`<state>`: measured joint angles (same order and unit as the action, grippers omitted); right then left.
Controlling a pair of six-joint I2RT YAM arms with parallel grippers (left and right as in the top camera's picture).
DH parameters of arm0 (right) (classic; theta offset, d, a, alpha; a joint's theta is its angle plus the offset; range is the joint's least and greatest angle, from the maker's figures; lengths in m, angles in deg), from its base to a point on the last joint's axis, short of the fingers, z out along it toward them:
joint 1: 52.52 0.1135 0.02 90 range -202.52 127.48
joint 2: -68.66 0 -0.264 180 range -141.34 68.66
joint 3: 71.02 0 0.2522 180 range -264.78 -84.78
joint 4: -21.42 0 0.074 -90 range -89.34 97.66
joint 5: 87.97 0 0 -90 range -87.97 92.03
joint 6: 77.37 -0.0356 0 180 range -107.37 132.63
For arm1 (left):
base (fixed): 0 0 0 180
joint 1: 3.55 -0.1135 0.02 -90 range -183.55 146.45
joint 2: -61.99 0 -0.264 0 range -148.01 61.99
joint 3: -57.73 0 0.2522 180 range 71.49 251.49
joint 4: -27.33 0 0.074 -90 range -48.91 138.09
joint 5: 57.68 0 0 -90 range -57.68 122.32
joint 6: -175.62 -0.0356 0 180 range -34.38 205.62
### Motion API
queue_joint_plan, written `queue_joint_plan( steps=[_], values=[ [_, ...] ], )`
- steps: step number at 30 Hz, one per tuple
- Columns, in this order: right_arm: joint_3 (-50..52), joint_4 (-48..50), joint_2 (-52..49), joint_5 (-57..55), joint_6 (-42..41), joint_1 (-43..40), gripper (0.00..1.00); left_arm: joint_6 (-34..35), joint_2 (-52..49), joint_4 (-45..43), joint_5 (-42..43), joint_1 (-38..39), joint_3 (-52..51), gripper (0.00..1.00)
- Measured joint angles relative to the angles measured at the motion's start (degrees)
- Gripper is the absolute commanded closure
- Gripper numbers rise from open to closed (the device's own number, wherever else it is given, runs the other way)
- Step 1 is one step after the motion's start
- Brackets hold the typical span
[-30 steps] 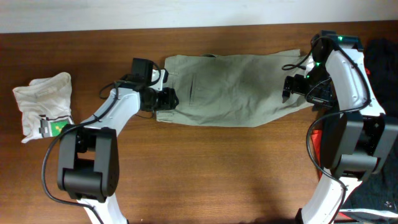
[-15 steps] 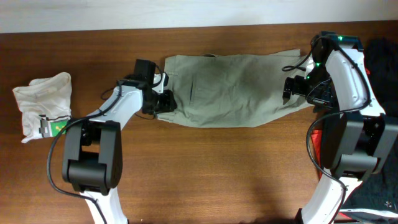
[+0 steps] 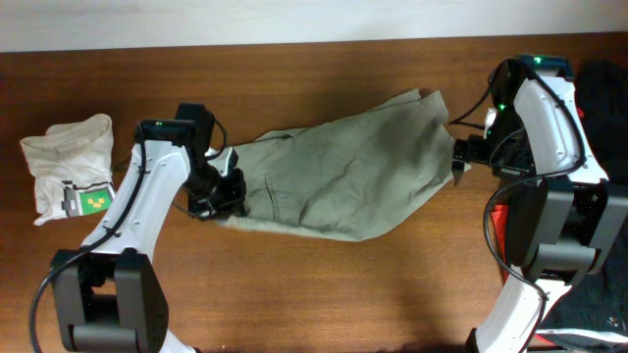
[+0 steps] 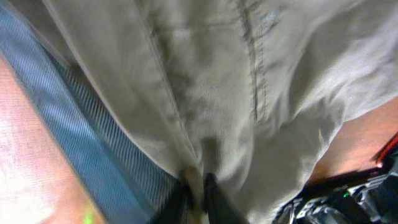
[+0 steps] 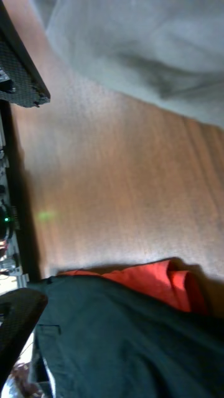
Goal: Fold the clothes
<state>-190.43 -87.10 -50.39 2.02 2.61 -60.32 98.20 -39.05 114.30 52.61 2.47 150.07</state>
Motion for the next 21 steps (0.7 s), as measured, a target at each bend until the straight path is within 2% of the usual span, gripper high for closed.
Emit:
queue_joint_plan(
  steps=[2, 5, 7, 9, 13, 16, 21],
  values=[
    [0.0, -1.6, 0.0, -0.5, 0.0, 0.0, 0.03, -0.1, 0.0, 1.4, -0.4, 0.2, -1.5, 0.33],
    [0.0, -2.3, 0.0, -0.9, 0.1, 0.0, 0.03, 0.1, 0.0, 2.9, -0.9, 0.4, -3.9, 0.33],
    [0.0, -2.3, 0.0, -0.9, 0.2, 0.0, 0.03, 0.1, 0.0, 0.9, -1.1, 0.3, -4.2, 0.33],
    [0.0, -2.1, 0.0, -1.1, 0.2, 0.0, 0.03, 0.3, 0.0, -4.9, -1.6, -0.3, -4.3, 0.33],
    [0.0, -1.8, 0.0, -1.1, 0.2, 0.0, 0.03, 0.8, -0.1, -23.5, -7.3, -5.2, -4.6, 0.24],
    [0.0, -1.1, 0.0, -1.1, 0.2, 0.0, 0.03, 1.0, -0.1, -32.4, -11.6, -6.5, -4.5, 0.21],
    [0.0, -0.8, 0.0, -1.1, 0.2, 0.0, 0.03, 0.9, -5.3, -38.1, -10.9, -6.5, -4.5, 0.18]
  ],
)
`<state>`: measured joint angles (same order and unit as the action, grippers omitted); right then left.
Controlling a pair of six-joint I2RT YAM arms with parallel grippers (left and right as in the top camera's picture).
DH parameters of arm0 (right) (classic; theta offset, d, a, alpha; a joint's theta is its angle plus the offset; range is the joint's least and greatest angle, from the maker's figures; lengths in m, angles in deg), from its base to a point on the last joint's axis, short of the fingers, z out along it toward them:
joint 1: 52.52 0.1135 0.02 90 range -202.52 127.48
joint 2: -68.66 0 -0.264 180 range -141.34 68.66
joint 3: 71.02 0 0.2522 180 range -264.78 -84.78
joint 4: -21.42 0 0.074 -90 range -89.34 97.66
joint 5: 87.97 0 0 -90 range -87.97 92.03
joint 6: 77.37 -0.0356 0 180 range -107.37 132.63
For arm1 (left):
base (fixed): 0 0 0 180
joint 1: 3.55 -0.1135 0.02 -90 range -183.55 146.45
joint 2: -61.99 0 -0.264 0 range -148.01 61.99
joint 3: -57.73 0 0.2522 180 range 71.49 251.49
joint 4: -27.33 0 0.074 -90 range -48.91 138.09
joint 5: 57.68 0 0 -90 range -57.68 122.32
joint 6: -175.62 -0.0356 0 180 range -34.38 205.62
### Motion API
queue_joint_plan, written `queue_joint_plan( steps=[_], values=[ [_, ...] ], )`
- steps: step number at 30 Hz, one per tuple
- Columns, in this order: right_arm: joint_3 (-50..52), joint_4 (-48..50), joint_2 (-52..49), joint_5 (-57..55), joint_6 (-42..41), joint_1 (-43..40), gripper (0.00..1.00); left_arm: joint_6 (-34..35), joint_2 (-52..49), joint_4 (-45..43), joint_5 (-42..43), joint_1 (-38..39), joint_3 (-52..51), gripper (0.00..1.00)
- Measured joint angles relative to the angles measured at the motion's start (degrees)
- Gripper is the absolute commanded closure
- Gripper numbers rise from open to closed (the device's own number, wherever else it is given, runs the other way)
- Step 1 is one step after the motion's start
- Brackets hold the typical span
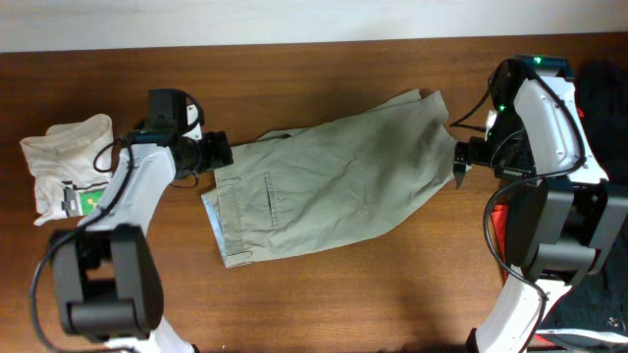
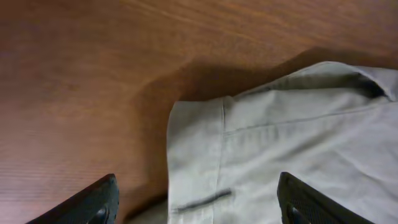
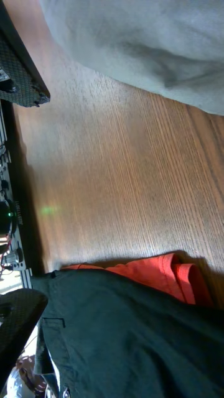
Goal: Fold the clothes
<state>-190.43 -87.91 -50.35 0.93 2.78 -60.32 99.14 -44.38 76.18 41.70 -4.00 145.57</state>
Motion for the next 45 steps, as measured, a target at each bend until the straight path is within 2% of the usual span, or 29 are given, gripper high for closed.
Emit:
queue_joint_plan(
  steps=[6, 8, 9, 13, 14, 15, 16, 18, 21, 23, 26, 29, 32, 33, 35, 37, 38, 39, 40, 45],
  values=[
    [0.0, 0.2, 0.0, 0.0, 0.0, 0.0, 0.03, 0.0, -6.7, -9.8, 5.9, 0.0, -0.1, 0.18],
    [0.0, 0.2, 0.0, 0.0, 0.0, 0.0, 0.03, 0.0, -6.8, -12.3, 6.5, 0.0, -0.1, 0.23],
    [0.0, 0.2, 0.0, 0.0, 0.0, 0.0, 0.03, 0.0, -6.8, -12.6, 6.7, 0.0, -0.1, 0.25],
    [0.0, 0.2, 0.0, 0.0, 0.0, 0.0, 0.03, 0.0, -6.9, -12.0, 6.8, 0.2, -0.1, 0.26],
    [0.0, 0.2, 0.0, 0.0, 0.0, 0.0, 0.03, 0.0, -7.1, -12.0, 6.9, 0.4, -0.1, 0.4],
    [0.0, 0.2, 0.0, 0.0, 0.0, 0.0, 0.03, 0.0, -7.8, -12.0, 6.9, 0.6, -0.1, 0.61],
    [0.0, 0.2, 0.0, 0.0, 0.0, 0.0, 0.03, -0.1, -9.2, -11.7, 7.0, 0.8, -0.1, 1.0],
    [0.0, 0.5, 0.0, 0.0, 0.0, 0.0, 0.03, 0.0, -9.9, -11.2, 8.3, 0.9, -0.1, 1.0],
    [0.0, 3.3, 0.0, 0.0, 0.0, 0.0, 0.02, -0.2, -9.2, -7.5, 14.9, 0.5, 0.1, 0.99],
    [0.0, 8.2, 0.0, 1.8, 0.1, 0.0, 0.02, -0.2, -4.3, 1.9, 24.0, -0.1, 0.3, 0.99],
    [0.0, 19.3, 0.0, 7.4, 1.0, 0.0, 0.02, -0.2, 6.8, 16.0, 27.1, -0.2, 0.6, 0.99],
    [0.0, 28.0, 0.1, 11.9, 1.8, 0.0, 0.03, 1.2, 15.3, 28.0, 19.8, -0.2, 0.8, 0.99],
    [0.0, 33.2, 0.1, 13.6, 2.4, 0.2, 0.04, 3.4, 17.1, 32.8, 11.5, -0.2, 0.8, 0.99],
    [0.0, 33.5, 0.1, 13.8, 2.7, 0.6, 0.04, 3.9, 17.1, 34.2, 9.5, -0.2, 0.8, 0.87],
    [0.0, 33.1, 0.1, 13.9, 3.1, 2.1, 0.04, 4.1, 17.1, 33.6, 5.6, -0.2, 0.7, 0.75],
    [0.0, 32.6, 0.0, 13.8, 3.4, 3.4, 0.06, 4.9, 17.1, 29.2, 2.1, -0.2, 0.6, 0.73],
    [0.0, 31.9, 0.1, 13.7, 3.7, 4.0, 0.06, 5.0, 17.1, 26.9, 0.6, -0.2, 0.6, 0.65],
    [0.0, 31.1, 0.0, 13.6, 3.7, 4.5, 0.06, 5.0, 17.1, 25.0, -0.3, -0.2, 0.6, 0.44],
    [0.0, 30.3, 0.0, 13.6, 3.8, 4.6, 0.06, 5.0, 17.1, 23.0, -1.1, -0.2, 0.6, 0.35],
    [0.0, 26.9, 0.0, 8.0, 4.0, 4.5, 0.07, 5.4, 17.1, 22.3, -6.0, -0.6, 0.6, 0.3]
  ],
)
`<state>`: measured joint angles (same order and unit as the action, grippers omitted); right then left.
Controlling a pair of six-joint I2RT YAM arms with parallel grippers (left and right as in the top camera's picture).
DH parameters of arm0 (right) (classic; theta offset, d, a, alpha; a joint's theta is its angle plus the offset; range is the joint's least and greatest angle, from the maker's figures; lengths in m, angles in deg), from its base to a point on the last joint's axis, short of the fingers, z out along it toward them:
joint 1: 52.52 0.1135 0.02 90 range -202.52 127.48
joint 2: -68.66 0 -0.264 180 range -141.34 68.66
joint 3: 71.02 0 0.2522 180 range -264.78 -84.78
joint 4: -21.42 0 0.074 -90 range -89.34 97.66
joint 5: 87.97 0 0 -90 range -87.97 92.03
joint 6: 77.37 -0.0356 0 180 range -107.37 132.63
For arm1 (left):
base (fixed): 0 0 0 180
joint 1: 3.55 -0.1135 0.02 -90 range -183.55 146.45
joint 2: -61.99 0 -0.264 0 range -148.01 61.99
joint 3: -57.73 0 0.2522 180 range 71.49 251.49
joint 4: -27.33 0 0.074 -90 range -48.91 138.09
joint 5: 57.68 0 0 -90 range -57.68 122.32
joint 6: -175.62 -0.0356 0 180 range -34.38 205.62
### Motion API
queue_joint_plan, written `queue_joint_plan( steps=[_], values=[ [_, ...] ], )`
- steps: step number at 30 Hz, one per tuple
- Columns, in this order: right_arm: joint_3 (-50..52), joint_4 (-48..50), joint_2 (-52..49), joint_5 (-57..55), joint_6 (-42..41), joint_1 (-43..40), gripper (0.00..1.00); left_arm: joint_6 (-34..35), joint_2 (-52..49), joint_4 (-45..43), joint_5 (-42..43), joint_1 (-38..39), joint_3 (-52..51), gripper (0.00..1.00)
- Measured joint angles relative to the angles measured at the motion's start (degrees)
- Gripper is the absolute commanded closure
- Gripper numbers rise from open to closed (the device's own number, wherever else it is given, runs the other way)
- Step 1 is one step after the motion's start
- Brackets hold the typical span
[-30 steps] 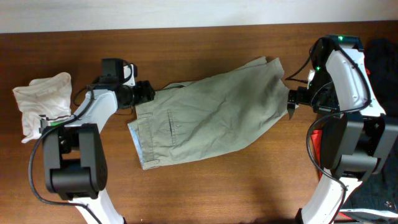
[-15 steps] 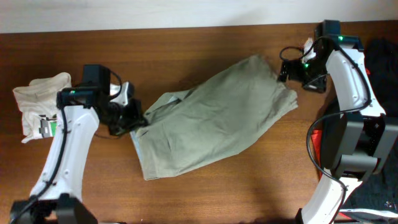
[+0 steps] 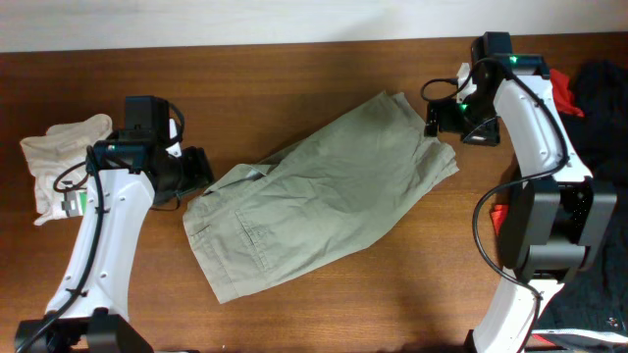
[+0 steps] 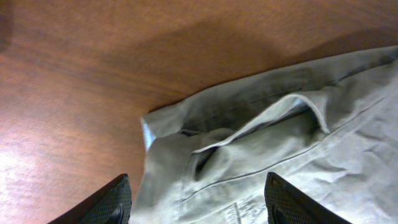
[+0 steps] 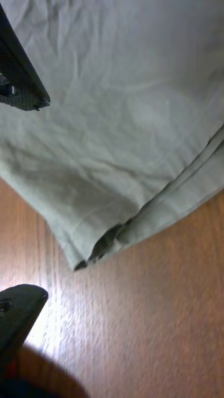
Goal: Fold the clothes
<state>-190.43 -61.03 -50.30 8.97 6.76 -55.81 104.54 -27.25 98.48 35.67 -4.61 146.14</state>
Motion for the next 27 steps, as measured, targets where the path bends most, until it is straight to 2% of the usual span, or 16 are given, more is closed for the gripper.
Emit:
queue_joint_plan(
  steps=[1, 2, 4, 5, 10, 14, 16, 18, 20, 22, 24, 25, 27],
  values=[
    [0.0, -0.5, 0.0, -0.7, 0.3, 0.0, 0.1, 0.0, 0.0, 1.4, -0.5, 0.0, 0.0, 0.3],
    [0.0, -1.2, 0.0, -1.0, 0.6, 0.0, 0.12, 0.3, 0.0, 2.9, -0.6, -0.1, 0.0, 0.44],
    [0.0, -2.7, 0.0, -1.4, 2.1, 0.0, 0.17, 1.3, 0.0, 9.2, 0.4, -0.1, 0.0, 0.96],
    [0.0, -3.3, 0.0, -1.5, 3.1, 0.0, 0.18, 1.9, 0.0, 11.0, 1.6, -0.1, -0.1, 1.0],
    [0.0, -4.0, 0.0, -1.5, 4.5, 1.4, 0.18, 1.8, 0.0, 12.6, 12.1, 0.1, -0.1, 1.0],
    [0.0, -4.6, 0.0, -1.5, 4.7, 2.6, 0.18, -0.1, 0.0, 8.3, 13.6, 0.9, -0.9, 1.0],
    [0.0, -5.6, 0.0, -1.5, 4.7, 2.6, 0.18, -0.4, 0.1, 3.1, 12.7, 1.0, -3.8, 0.99],
    [0.0, -6.9, 0.0, -1.5, 4.8, 2.6, 0.17, -0.8, -0.3, -8.0, 11.2, 1.0, -11.0, 0.99],
    [0.0, -7.7, 0.0, -1.5, 4.8, 2.6, 0.17, -0.6, -1.8, -13.7, 9.9, 0.9, -15.0, 0.99],
    [0.0, -9.0, 0.0, -1.5, 4.8, 2.6, 0.17, 0.0, -5.6, -22.0, 7.6, 0.1, -16.7, 0.92],
    [0.0, -10.0, 0.0, -1.5, 4.9, 2.6, 0.17, 0.7, -7.8, -27.2, 6.4, -0.9, -17.3, 0.89],
    [0.0, -11.0, 0.0, -1.5, 4.8, 2.6, 0.17, 1.3, -9.2, -31.1, 6.0, -1.5, -17.3, 0.79],
    [0.0, -11.9, 0.0, -1.5, 4.9, 2.6, 0.16, 2.4, -11.7, -34.3, 5.4, -2.0, -17.2, 0.75]
  ],
)
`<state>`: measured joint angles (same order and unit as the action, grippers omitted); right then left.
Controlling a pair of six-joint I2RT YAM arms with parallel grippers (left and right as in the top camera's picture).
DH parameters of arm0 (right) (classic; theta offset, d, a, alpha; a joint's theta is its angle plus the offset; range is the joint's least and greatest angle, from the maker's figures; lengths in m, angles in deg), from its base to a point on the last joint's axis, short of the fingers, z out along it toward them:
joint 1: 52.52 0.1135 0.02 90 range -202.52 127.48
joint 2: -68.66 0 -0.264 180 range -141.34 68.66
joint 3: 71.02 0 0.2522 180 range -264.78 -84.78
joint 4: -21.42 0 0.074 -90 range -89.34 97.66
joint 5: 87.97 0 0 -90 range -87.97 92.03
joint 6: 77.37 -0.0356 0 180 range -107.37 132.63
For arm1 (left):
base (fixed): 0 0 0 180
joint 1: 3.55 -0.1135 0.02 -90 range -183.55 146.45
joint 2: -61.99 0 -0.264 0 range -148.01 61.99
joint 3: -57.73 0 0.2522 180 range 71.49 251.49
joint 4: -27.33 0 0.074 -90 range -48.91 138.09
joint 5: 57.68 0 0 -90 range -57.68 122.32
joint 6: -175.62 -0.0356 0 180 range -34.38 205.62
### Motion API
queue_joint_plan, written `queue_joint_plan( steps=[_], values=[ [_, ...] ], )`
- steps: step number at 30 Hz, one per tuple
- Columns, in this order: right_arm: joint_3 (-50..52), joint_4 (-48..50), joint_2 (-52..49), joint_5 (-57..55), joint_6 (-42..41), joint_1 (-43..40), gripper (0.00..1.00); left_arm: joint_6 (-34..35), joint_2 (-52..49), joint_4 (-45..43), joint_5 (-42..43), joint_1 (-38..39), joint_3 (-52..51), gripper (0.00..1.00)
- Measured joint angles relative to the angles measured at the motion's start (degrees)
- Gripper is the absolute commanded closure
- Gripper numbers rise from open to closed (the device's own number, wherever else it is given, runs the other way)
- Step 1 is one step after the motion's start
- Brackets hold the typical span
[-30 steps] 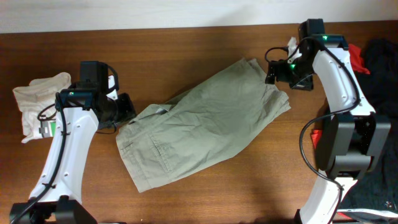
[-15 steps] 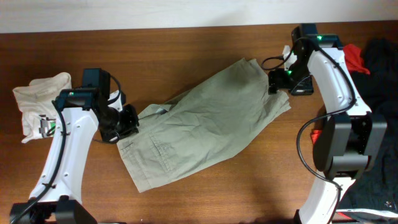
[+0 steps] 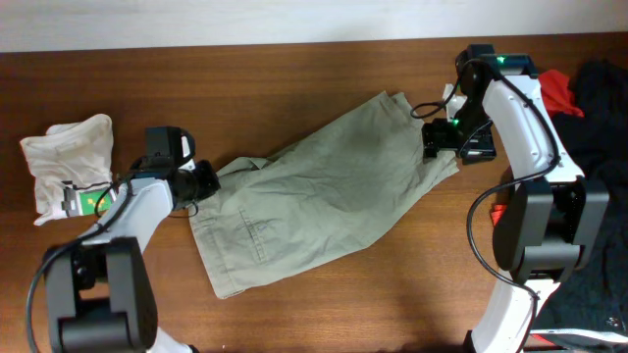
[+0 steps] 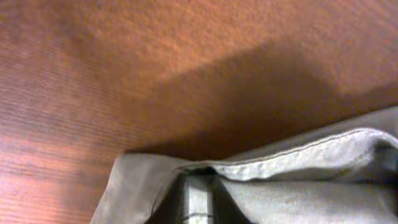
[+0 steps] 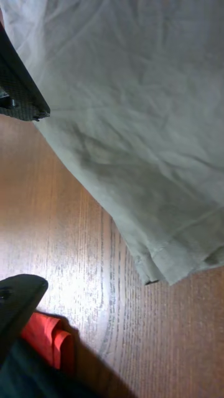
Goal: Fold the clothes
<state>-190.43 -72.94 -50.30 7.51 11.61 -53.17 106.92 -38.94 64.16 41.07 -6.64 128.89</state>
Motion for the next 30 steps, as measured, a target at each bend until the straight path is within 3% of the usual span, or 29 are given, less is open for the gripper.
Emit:
queue_joint_plan(
  steps=[2, 4, 6, 8, 10, 13, 16, 23, 26, 27, 28, 29, 30],
  values=[
    [0.0, -0.5, 0.0, 0.0, 0.0, 0.0, 0.16, 0.3, -1.9, -1.2, 0.2, 0.1, 0.0, 0.68],
    [0.0, -0.9, 0.0, 0.0, 0.0, 0.0, 0.16, 0.3, -2.8, 2.9, 2.7, -0.5, 0.9, 0.57],
    [0.0, -0.9, 0.0, 0.0, 0.0, 0.0, 0.16, 0.0, -2.6, 14.4, 6.9, -2.9, 4.8, 0.44],
    [0.0, -0.9, 0.0, 0.0, 0.0, 0.0, 0.16, -0.9, -1.3, 26.9, 11.1, -7.2, 9.8, 0.25],
    [0.0, -0.9, 0.0, 0.0, 0.0, 0.0, 0.15, -2.5, 2.3, 33.6, 14.1, -11.2, 13.3, 0.15],
    [0.0, -0.9, 0.0, 0.0, 0.0, 0.0, 0.15, -5.9, 6.3, 39.8, 16.2, -12.4, 14.4, 0.15],
    [0.0, -0.9, 0.0, 0.0, 0.0, 0.0, 0.15, -7.5, 6.3, 39.3, 16.5, -10.6, 9.6, 0.13],
    [0.0, -0.9, 0.0, 0.0, 0.0, 0.0, 0.15, -8.2, 6.0, 23.8, 16.9, -9.2, -9.3, 0.13],
    [0.0, -1.0, 0.0, -0.1, 0.0, 0.0, 0.15, -7.6, 8.7, 16.5, 21.3, -9.4, -13.5, 0.24],
    [0.0, -1.0, 0.0, 0.0, 0.0, 0.0, 0.15, -6.8, 9.0, 13.8, 23.1, -9.4, -14.6, 0.47],
    [0.0, -1.0, 0.0, 0.0, 0.0, 0.0, 0.15, -6.5, 9.0, 12.5, 24.2, -9.3, -15.3, 0.78],
    [0.0, -1.0, 0.0, 0.0, 0.0, 0.0, 0.15, -6.2, 9.0, 12.1, 24.2, -9.4, -15.5, 0.99],
    [0.0, -1.0, 0.0, 0.0, 0.0, 0.0, 0.15, -6.1, 8.3, 10.9, 24.0, -9.3, -16.4, 0.99]
  ],
)
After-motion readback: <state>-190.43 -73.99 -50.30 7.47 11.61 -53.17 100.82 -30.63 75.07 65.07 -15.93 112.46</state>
